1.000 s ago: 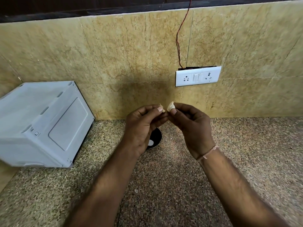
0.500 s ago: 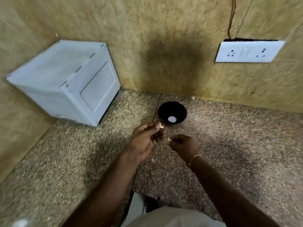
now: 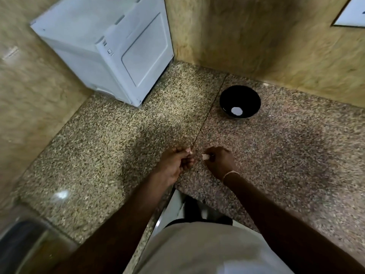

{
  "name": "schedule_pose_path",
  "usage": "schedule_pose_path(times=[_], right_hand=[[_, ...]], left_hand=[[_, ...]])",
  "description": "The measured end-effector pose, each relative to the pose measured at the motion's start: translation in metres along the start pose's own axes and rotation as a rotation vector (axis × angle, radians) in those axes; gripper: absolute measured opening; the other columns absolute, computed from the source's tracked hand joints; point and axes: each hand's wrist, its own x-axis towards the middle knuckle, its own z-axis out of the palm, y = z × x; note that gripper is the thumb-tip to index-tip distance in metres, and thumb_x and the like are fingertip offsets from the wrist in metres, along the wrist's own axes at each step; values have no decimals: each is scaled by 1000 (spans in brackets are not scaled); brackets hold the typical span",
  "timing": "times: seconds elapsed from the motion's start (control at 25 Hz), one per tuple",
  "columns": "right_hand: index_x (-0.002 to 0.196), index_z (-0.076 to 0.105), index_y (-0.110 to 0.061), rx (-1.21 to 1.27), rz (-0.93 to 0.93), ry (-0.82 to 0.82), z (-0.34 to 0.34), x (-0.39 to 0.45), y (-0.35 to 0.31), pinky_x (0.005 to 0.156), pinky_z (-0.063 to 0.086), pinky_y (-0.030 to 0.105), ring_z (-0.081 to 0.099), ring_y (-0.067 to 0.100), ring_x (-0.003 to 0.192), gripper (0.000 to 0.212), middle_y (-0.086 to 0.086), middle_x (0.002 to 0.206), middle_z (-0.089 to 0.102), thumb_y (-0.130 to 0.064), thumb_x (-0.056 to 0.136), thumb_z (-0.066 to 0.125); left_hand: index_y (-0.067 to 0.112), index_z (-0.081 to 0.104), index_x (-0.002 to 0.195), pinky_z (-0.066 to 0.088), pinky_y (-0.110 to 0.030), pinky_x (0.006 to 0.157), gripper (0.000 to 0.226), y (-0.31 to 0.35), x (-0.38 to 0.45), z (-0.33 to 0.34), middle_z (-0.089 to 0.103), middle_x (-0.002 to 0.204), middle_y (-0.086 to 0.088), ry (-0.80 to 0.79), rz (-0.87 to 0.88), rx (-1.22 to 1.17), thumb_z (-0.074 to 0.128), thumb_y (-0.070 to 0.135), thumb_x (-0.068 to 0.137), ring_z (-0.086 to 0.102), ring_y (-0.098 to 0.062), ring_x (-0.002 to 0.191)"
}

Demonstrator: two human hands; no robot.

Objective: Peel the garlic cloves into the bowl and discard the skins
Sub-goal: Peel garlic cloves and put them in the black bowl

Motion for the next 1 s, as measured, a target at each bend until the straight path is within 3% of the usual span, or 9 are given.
schedule_pose_path(times=[0.16, 0.32, 0.52, 0.68, 0.76, 0.92, 1.0], right_hand=[[113, 76, -16, 114, 72, 12, -11, -10, -1, 81, 56, 30, 71, 17, 86, 28, 5, 103, 77, -14, 85, 78], [119, 75, -16, 108, 13, 116, -33, -28, -7, 85, 56, 29, 73, 18, 93, 35, 4, 111, 77, -5, 87, 69], [120, 75, -12, 189, -8, 143, -60, -57, 6, 82, 58, 28, 73, 12, 92, 32, 2, 106, 78, -3, 90, 70], [109, 80, -18, 194, 131, 224, -68, -70, 32, 66, 44, 3, 64, -14, 70, 22, -5, 88, 77, -9, 89, 78], [106, 81, -20, 181, 171, 265, -68, -71, 42, 65, 43, 2, 64, -11, 68, 20, -5, 86, 78, -10, 88, 79], [109, 79, -22, 106, 208, 286, -62, -69, 55, 67, 52, 19, 70, 5, 73, 22, -2, 84, 78, -13, 91, 73], [111, 79, -21, 30, 191, 286, -59, -66, 60, 73, 52, 20, 72, 13, 81, 24, 2, 91, 79, -13, 91, 70]], left_hand=[[9, 66, 93, 59, -27, 55, 8, -8, 5, 9, 76, 74, -5, -31, 7, 82, 67, 8, 100, 73, -16, 63], [10, 70, 91, 56, -27, 54, 10, -13, 11, 36, 78, 80, -6, -135, 9, 248, 68, 11, 101, 70, -15, 58], [17, 73, 89, 57, -27, 60, 10, -23, 19, 68, 77, 80, -1, -314, -4, 488, 75, 22, 97, 70, -11, 63], [14, 74, 88, 59, -25, 55, 11, -39, 24, 92, 77, 76, -5, -354, -65, 503, 74, 18, 98, 69, -11, 58], [12, 75, 87, 58, -25, 53, 14, -47, 26, 100, 76, 75, -7, -348, -96, 478, 72, 18, 99, 69, -12, 56], [9, 74, 93, 58, -26, 52, 12, -57, 30, 105, 77, 77, -8, -311, -135, 445, 67, 14, 102, 70, -15, 57], [7, 73, 99, 57, -26, 50, 9, -63, 31, 105, 77, 76, -8, -276, -147, 457, 66, 12, 102, 69, -15, 56]])
